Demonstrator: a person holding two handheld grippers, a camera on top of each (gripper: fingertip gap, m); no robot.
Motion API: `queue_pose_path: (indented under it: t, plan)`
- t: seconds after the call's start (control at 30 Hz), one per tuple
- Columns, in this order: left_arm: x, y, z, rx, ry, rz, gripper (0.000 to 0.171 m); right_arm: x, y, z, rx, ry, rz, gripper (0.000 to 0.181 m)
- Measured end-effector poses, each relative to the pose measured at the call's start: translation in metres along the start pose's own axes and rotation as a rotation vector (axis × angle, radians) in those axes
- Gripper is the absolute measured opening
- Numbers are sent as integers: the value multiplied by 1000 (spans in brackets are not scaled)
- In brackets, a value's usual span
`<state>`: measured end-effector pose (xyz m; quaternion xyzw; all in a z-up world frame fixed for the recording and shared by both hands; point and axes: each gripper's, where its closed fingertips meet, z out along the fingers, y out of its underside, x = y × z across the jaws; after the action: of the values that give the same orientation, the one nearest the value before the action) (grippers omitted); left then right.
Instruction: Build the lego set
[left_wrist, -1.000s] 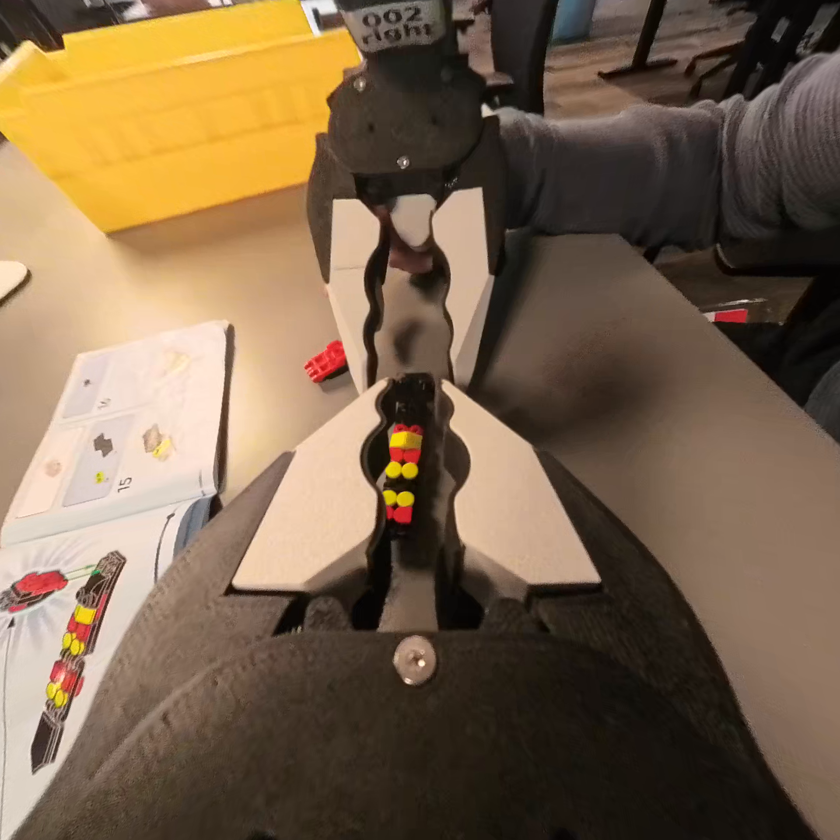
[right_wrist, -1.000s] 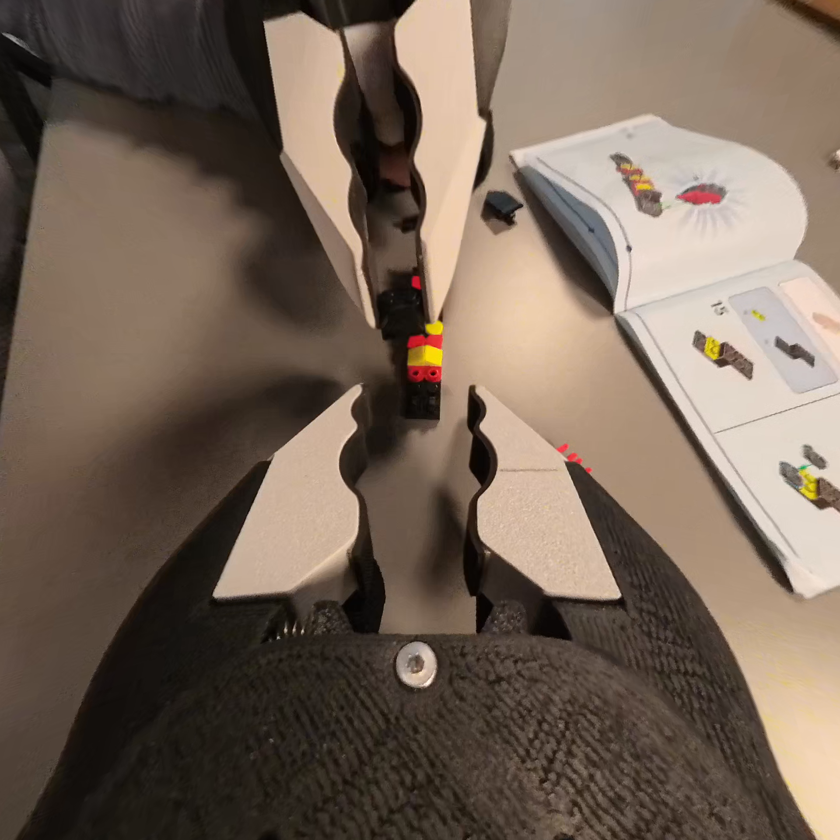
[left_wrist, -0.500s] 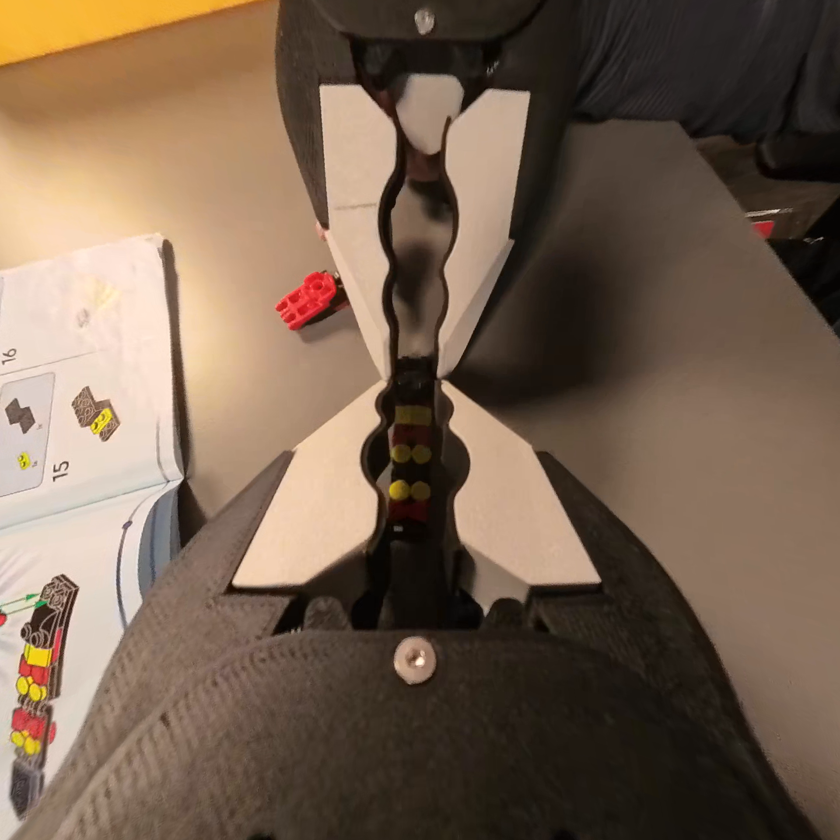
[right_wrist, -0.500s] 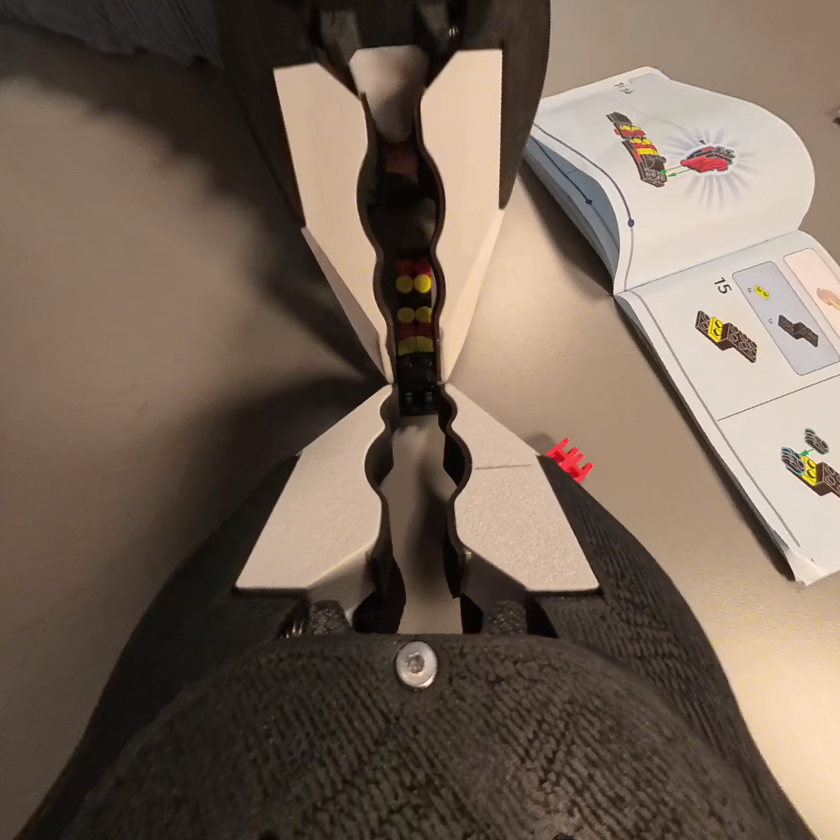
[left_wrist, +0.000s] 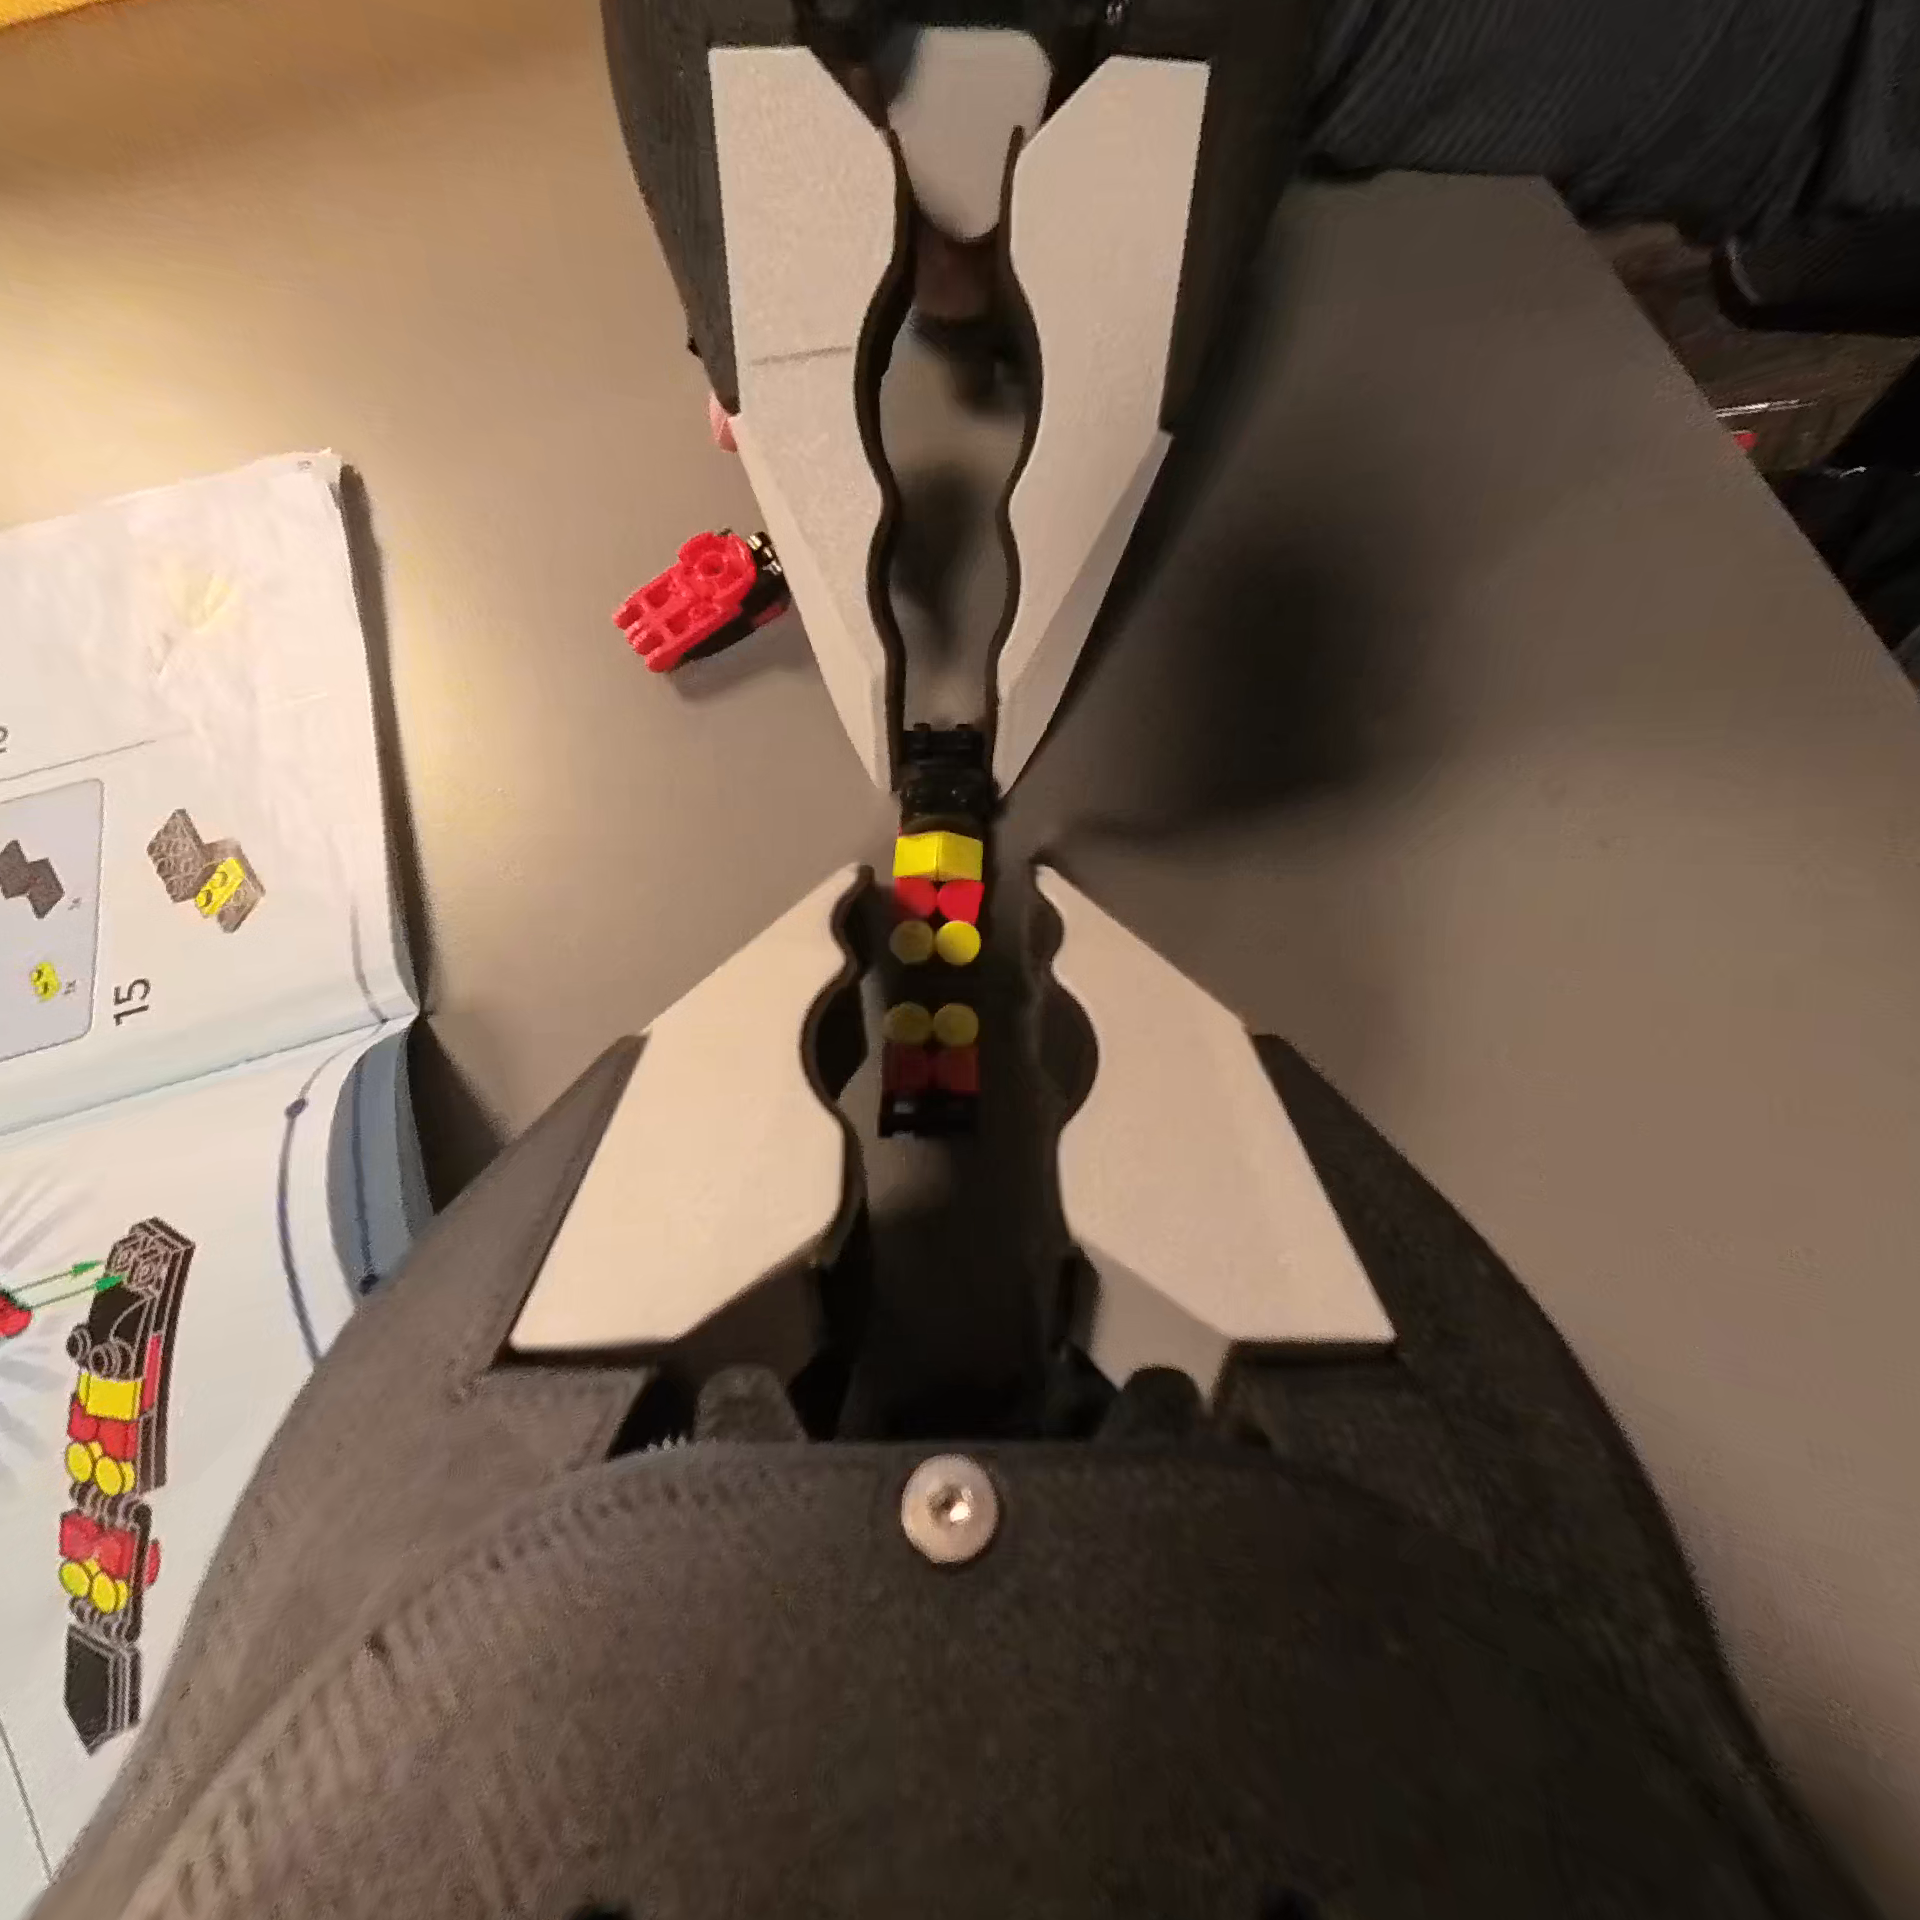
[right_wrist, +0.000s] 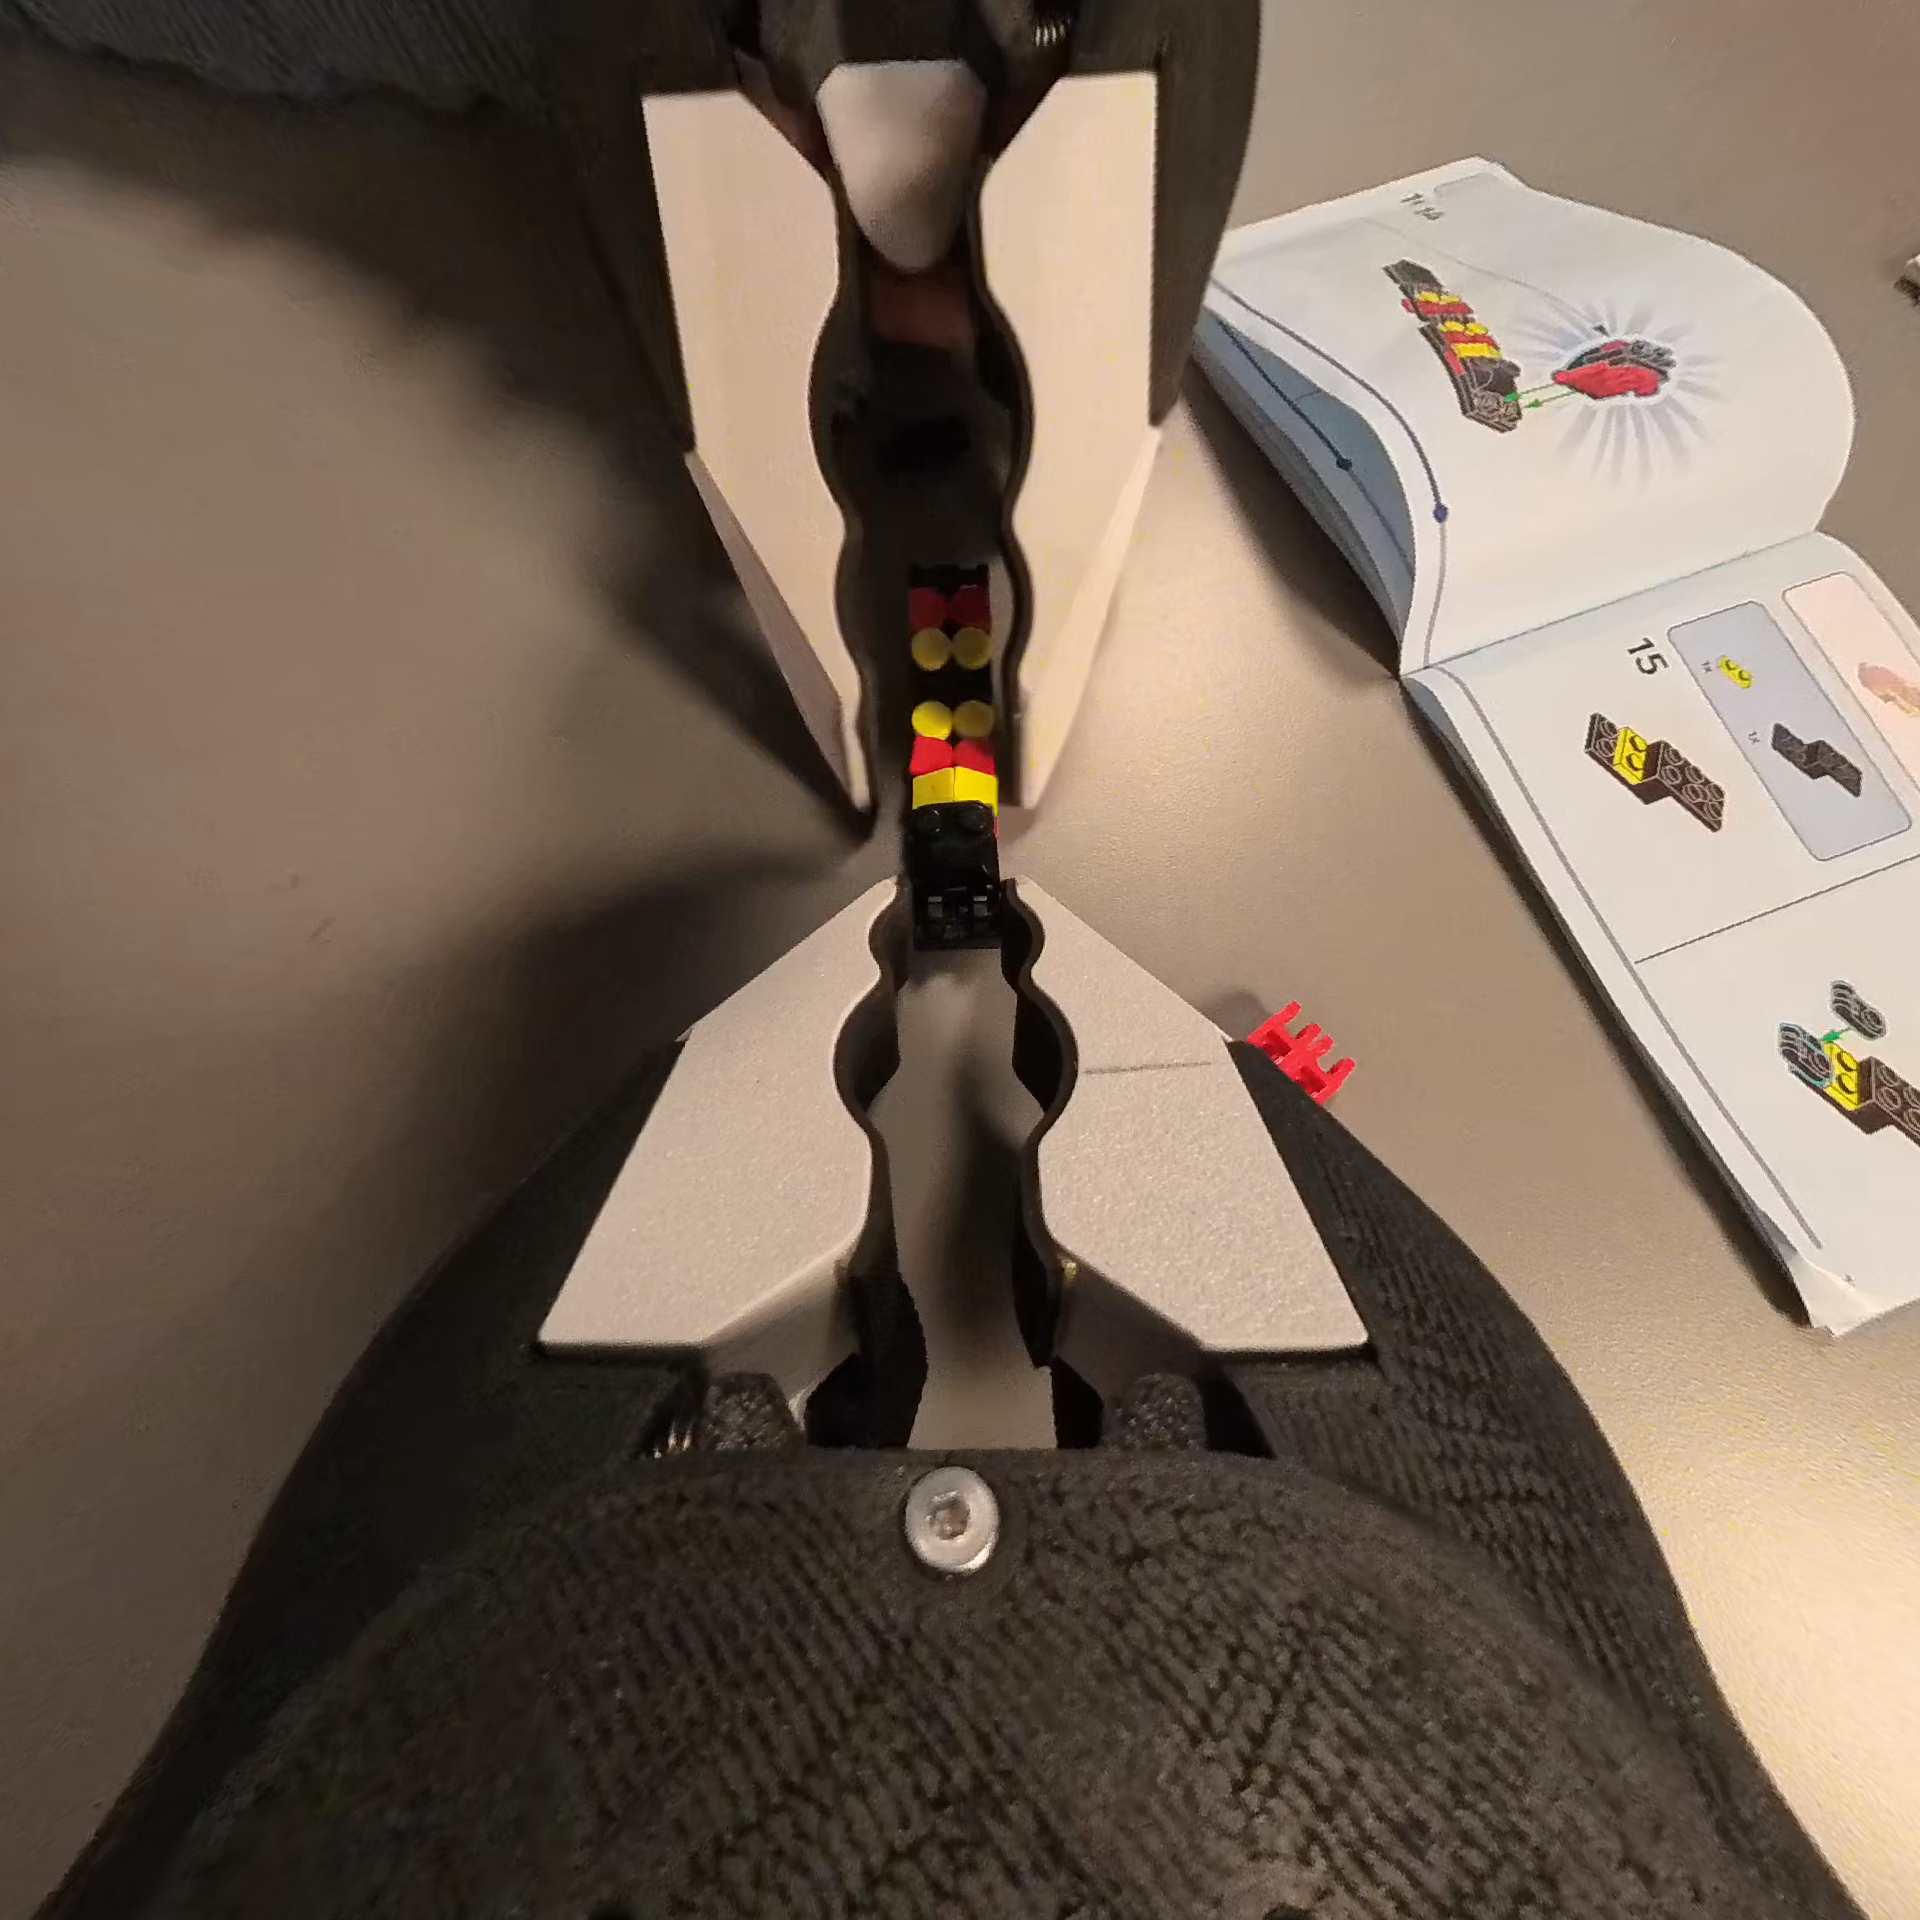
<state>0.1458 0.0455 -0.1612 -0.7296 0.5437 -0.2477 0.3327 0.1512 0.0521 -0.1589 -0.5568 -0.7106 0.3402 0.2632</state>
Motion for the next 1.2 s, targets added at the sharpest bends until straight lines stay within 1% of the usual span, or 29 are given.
queue_pose_path:
  t: [0.07, 0.1, 0.13, 0.2, 0.3, 0.4, 0.47, 0.53, 0.6, 0.7, 0.83, 1.0, 1.1, 1.2]
  plan:
    - [0, 0, 1, -1, -6, 12, 17, 0, 0, 0, 0, 3, -1, 15]
    - [0, 0, 1, -2, -5, 10, 17, 0, 0, 0, 0, 8, -2, 15]
    - [0, 0, 1, -2, -2, 3, 17, 1, 0, 0, 0, 21, -6, 20]
    - [-1, 0, 1, -2, -6, -13, 17, 3, -3, -1, 17, 63, -48, 36]
    - [-9, 0, 0, 0, -43, -53, 17, 8, -10, -2, 25, 209, -252, 43]
    - [-15, 1, -3, 2, -59, -119, 16, 22, -20, -5, -11, 458, -506, 53]
    - [-18, 1, -6, 8, -65, -158, 16, 28, -23, -5, -67, 583, -632, 51]
    - [-20, -4, -9, 34, -60, -198, 16, 32, -26, -4, -127, 677, -722, 48]
    - [-20, -10, -13, 68, -51, -239, 16, 34, -27, -2, -181, 740, -790, 43]
    - [-20, -15, -17, 100, -26, -281, 16, 37, -32, -1, -218, 824, -852, 36]
    - [-17, -19, -19, 123, 9, -309, 16, 40, -32, 0, -264, 869, -892, 16]
    - [-16, -21, -20, 141, 24, -334, 16, 40, -33, -3, -281, 906, -925, 12]
    - [-16, -22, -20, 139, 17, -330, 16, 41, -35, -6, -323, 964, -1017, 12]
    - [-15, -21, -18, 129, 13, -322, 16, 40, -35, -6, -344, 974, -1047, 12]
